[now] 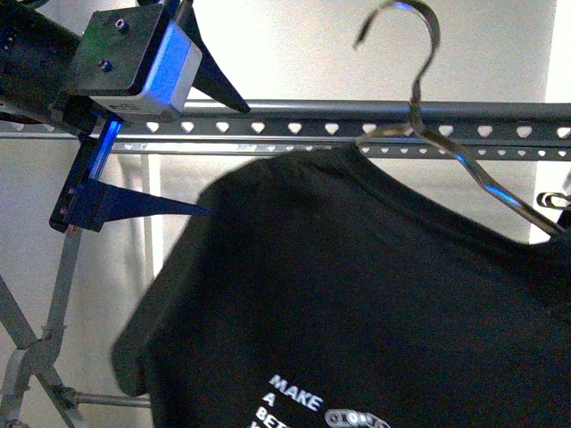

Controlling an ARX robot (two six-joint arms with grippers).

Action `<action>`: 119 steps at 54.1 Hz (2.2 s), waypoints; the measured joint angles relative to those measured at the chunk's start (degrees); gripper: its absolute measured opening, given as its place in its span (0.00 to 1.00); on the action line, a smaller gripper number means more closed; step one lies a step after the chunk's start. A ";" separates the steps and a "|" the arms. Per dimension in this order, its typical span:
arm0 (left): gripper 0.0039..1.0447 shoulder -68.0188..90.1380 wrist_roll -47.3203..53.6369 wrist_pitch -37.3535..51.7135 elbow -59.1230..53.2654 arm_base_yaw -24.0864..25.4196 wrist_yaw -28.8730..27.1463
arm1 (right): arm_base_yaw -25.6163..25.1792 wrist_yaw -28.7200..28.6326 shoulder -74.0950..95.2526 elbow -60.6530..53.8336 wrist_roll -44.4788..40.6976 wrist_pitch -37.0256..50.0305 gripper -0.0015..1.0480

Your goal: Hang clothes on hanger

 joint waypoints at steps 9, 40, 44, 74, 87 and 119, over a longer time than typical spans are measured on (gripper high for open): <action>0.94 -1.05 -38.53 28.22 -6.60 1.29 -8.52 | -2.64 1.09 -0.11 -4.63 -0.13 -2.34 0.09; 0.75 -3.02 -131.32 28.59 -4.37 11.65 -40.98 | -4.33 5.29 -4.07 4.20 28.24 -3.72 0.09; 0.66 -7.39 -124.28 32.57 -11.32 10.62 -41.00 | -4.33 6.54 -2.97 6.99 30.91 -5.16 0.09; 0.03 -32.04 -110.57 55.78 -60.83 6.54 -45.05 | -2.34 12.09 14.21 35.32 49.99 -20.37 0.09; 0.03 -39.17 -110.53 58.07 -71.36 6.54 -45.18 | -1.33 14.58 14.03 28.74 53.31 -15.17 0.09; 0.03 -58.27 -110.51 51.65 -83.52 6.54 -45.20 | -2.45 25.99 -9.60 -4.17 55.08 28.81 0.61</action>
